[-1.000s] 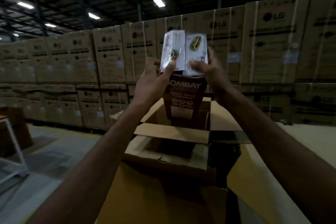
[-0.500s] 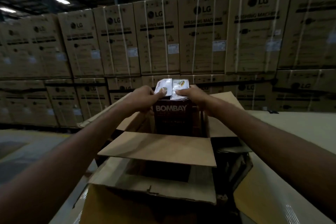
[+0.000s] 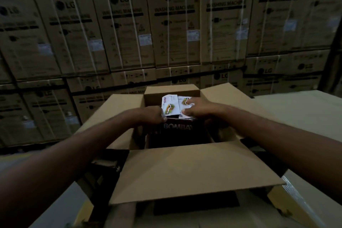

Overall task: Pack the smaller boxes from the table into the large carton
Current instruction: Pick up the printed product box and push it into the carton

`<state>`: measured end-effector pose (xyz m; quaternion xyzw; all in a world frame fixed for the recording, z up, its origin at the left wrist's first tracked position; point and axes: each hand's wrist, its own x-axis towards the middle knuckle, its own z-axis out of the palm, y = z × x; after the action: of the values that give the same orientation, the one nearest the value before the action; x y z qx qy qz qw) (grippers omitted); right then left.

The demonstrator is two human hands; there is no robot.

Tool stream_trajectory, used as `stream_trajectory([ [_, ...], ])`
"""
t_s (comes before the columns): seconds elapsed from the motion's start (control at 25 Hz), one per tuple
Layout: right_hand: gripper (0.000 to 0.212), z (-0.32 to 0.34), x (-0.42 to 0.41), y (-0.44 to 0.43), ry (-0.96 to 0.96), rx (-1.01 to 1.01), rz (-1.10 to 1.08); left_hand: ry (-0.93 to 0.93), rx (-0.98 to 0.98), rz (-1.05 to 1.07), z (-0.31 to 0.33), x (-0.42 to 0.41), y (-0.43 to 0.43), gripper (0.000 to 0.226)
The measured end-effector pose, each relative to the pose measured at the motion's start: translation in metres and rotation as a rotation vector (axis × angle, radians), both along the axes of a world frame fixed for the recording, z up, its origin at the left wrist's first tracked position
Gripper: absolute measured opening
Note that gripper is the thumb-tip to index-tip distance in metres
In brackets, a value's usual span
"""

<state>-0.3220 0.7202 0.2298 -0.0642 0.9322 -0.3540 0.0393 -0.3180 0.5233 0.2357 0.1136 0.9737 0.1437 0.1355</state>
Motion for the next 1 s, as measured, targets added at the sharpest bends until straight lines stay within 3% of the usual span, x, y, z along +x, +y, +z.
stream_trajectory([
  [0.24,0.047,0.003,-0.006,-0.016,0.039,0.07,-0.079,-0.017,0.14,-0.033,-0.006,-0.018,-0.024,0.023],
  [0.4,0.027,0.01,-0.018,-0.016,0.007,0.141,-0.067,-0.02,0.197,-0.018,-0.006,-0.022,-0.024,0.022],
  [0.52,0.038,0.011,-0.02,-0.013,-0.04,0.23,-0.008,-0.069,0.234,-0.006,-0.005,-0.02,-0.018,0.021],
  [0.64,0.049,0.018,-0.015,-0.008,-0.058,0.306,0.018,0.044,0.119,-0.039,-0.004,-0.023,-0.013,0.033],
  [0.8,0.044,0.02,-0.019,-0.001,-0.011,0.189,0.06,0.422,-0.043,-0.124,0.001,-0.02,-0.002,0.05],
  [0.88,0.043,0.016,-0.023,-0.003,-0.006,0.101,0.04,0.478,0.036,-0.126,0.003,-0.019,-0.001,0.05],
  [1.0,0.043,0.016,-0.025,-0.006,-0.054,0.094,0.054,0.448,0.04,-0.092,0.002,-0.019,-0.005,0.076],
])
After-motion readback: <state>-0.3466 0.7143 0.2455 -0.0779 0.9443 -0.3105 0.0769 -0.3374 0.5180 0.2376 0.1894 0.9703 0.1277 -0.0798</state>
